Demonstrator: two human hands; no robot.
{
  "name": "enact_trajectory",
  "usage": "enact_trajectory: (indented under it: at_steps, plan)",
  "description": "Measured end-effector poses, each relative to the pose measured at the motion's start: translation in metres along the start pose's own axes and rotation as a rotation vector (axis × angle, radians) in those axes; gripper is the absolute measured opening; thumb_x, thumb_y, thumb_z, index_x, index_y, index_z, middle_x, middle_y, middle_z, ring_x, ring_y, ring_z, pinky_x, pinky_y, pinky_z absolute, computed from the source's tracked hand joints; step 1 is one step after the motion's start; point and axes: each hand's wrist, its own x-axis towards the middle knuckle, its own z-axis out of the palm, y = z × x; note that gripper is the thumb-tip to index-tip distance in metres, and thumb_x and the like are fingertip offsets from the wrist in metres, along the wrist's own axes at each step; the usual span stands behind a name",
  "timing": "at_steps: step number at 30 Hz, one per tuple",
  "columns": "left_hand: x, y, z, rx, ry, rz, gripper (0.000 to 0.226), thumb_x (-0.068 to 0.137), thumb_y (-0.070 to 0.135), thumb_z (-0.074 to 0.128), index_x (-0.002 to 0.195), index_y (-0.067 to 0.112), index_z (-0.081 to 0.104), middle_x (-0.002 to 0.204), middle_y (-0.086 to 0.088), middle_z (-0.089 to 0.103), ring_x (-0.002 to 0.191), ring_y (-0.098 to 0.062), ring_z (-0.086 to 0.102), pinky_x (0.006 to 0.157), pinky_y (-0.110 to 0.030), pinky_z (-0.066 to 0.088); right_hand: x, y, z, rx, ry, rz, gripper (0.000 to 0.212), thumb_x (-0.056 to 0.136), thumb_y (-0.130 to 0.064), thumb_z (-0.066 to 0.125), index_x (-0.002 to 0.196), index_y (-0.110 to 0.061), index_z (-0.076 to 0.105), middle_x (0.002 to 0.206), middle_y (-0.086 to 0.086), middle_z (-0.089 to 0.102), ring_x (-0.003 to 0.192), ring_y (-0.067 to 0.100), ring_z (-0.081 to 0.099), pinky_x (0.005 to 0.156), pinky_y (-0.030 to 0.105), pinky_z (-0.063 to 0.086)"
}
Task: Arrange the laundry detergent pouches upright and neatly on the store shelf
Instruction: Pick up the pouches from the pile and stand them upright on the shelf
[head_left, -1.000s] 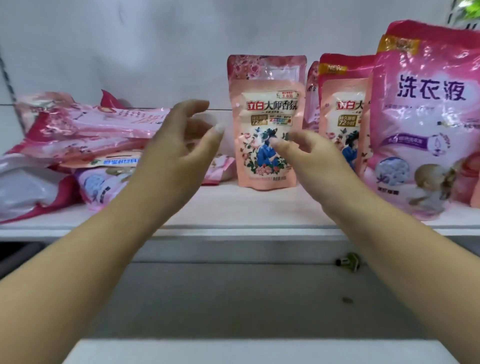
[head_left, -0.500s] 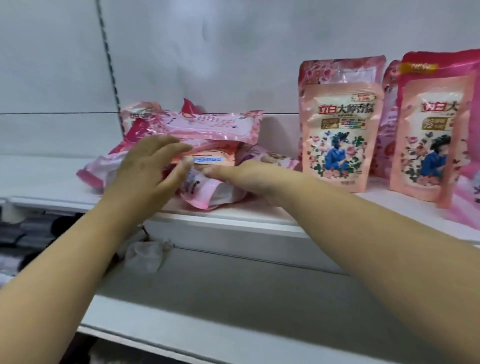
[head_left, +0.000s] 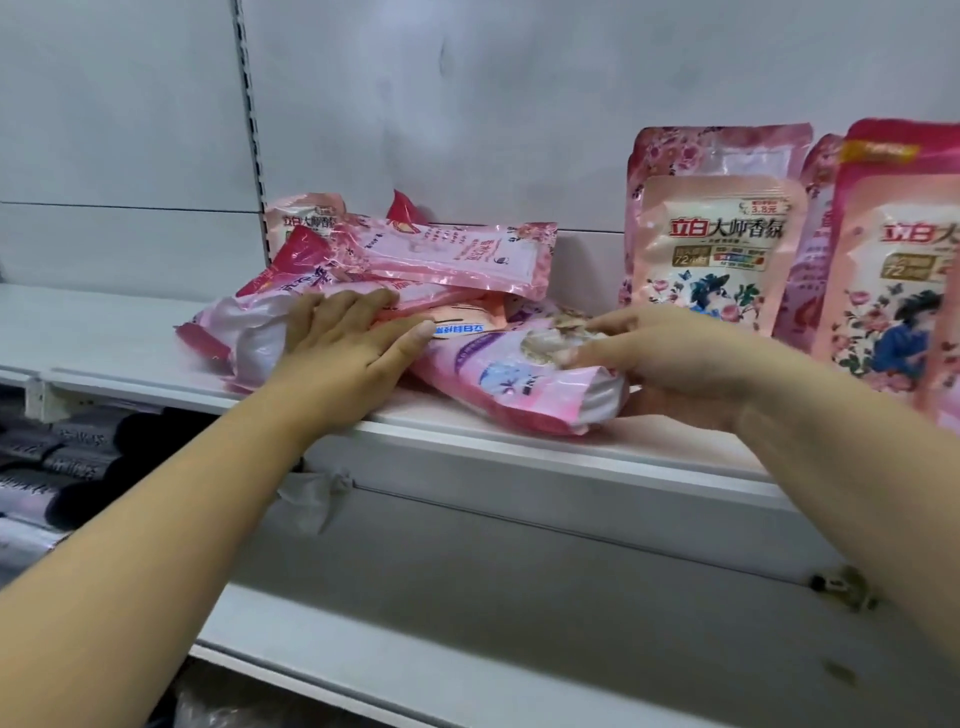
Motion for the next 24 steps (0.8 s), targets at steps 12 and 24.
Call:
enact_trajectory:
  at_steps: [12, 24]
  plan:
    - [-0.036, 0.037, 0.008, -0.205, -0.033, -0.025, 0.109, 0.051, 0.086, -0.016, 0.135, 0.042, 0.038, 0.151, 0.011, 0.026, 0.141, -0.011, 0.012, 0.111, -0.032, -0.004, -0.072, 0.040, -0.013, -0.002, 0.329, -0.238, 0.024, 0.073, -0.027, 0.071, 0.082, -0.004, 0.071, 0.083, 0.019, 0.069, 0.064, 0.023, 0.055, 0.061, 0.033, 0.042]
    - [-0.145, 0.118, 0.031, -1.830, -0.246, -0.324, 0.056, 0.073, 0.046, 0.055, 0.119, 0.014, 0.058, 0.109, -0.008, 0.070, 0.096, -0.025, 0.068, 0.075, -0.040, 0.057, -0.131, 0.119, 0.078, 0.402, 0.413, -0.237, 0.061, 0.058, -0.023, 0.083, 0.104, -0.035, 0.045, 0.105, -0.014, 0.064, 0.094, -0.004, 0.064, 0.078, 0.016, 0.052]
